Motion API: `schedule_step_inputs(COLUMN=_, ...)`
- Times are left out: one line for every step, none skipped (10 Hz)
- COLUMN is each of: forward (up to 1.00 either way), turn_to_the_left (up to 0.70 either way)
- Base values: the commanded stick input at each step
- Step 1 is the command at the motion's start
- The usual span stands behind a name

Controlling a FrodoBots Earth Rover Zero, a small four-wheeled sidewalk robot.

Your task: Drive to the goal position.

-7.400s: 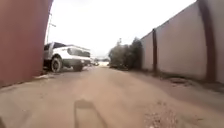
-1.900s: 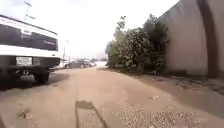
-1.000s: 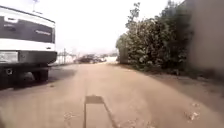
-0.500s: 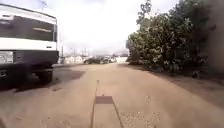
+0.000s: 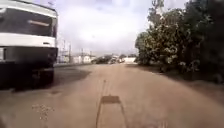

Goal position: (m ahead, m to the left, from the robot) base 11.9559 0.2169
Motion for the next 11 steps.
schedule_step_inputs(forward=0.70, turn_to_the_left=-0.32)
schedule_step_inputs(forward=0.70, turn_to_the_left=-0.28)
schedule_step_inputs(forward=0.70, turn_to_the_left=-0.06)
schedule_step_inputs(forward=0.70, turn_to_the_left=0.12)
schedule_step_inputs(forward=0.70, turn_to_the_left=0.15)
schedule_step_inputs(forward=0.70, turn_to_the_left=0.03)
schedule_step_inputs(forward=0.70, turn_to_the_left=0.08)
schedule_step_inputs(forward=0.70, turn_to_the_left=0.00)
schedule_step_inputs(forward=0.70, turn_to_the_left=0.00)
schedule_step_inputs(forward=0.70, turn_to_the_left=0.00)
schedule_step_inputs(forward=0.70, turn_to_the_left=0.00)
